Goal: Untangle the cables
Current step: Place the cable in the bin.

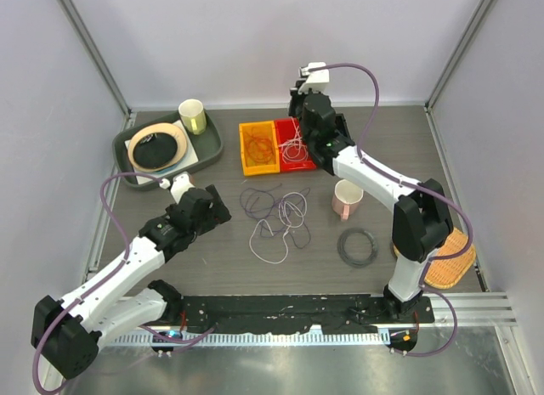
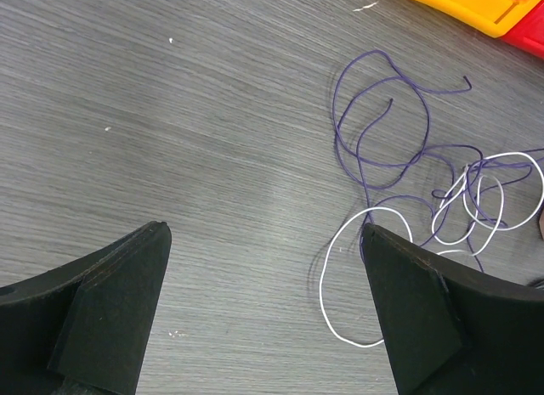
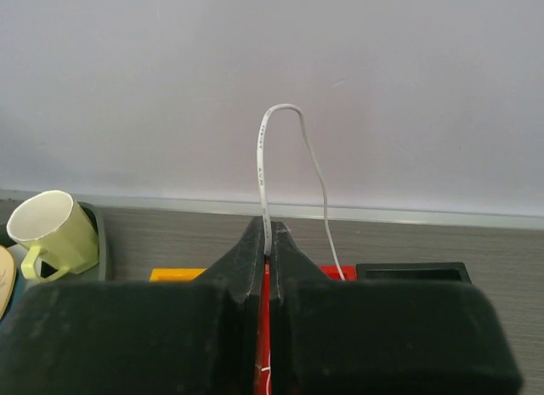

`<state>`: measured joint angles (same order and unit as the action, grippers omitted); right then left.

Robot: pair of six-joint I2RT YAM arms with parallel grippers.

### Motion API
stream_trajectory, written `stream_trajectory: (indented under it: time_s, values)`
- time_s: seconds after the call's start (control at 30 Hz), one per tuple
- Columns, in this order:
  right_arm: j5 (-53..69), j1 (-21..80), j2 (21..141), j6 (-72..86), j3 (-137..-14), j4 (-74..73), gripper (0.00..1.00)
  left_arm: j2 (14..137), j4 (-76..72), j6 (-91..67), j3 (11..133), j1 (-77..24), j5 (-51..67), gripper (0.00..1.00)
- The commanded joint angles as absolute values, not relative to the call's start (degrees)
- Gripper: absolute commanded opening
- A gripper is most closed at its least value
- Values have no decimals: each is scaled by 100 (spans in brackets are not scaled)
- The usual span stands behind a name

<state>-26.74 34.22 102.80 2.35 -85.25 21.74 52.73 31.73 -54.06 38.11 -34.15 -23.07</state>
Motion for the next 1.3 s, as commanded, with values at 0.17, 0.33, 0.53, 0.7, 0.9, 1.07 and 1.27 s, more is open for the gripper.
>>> stream_trajectory:
  time_s: [0.17, 0.33, 0.53, 0.7, 0.9, 1.07, 1.27]
  values:
    - [-3524, 3410, 10380, -113, -8516, 2988, 1, 5247, 3147, -5458, 3841, -3410, -2522, 100]
    - [-3569, 3331, 10529, -255, -8525, 3102, 1, 5256, 3138, -5449, 3841, -3419, -2514, 100]
    - [-3269, 3322, 10942, -97, -8657, 2848, 1, 5282, 3129, -5441, 3858, -3419, -2505, 100]
    - [-3375, 3331, 11241, 254, -8613, 2672, 1, 5265, 3138, -5432, 3850, -3419, -2522, 100]
    - [-3015, 3331, 11311, 825, -8306, 2549, 1, 5247, 3111, -5423, 3850, -3419, -2522, 100]
    - [-2787, 3331, 11321, 1414, -8060, 2417, 1, 5256, 3076, -5423, 3832, -3419, -2514, 100]
    - [-2628, 3340, 11372, 1706, -7839, 2181, 1, 5256, 3059, -5414, 3823, -3410, -2479, 100]
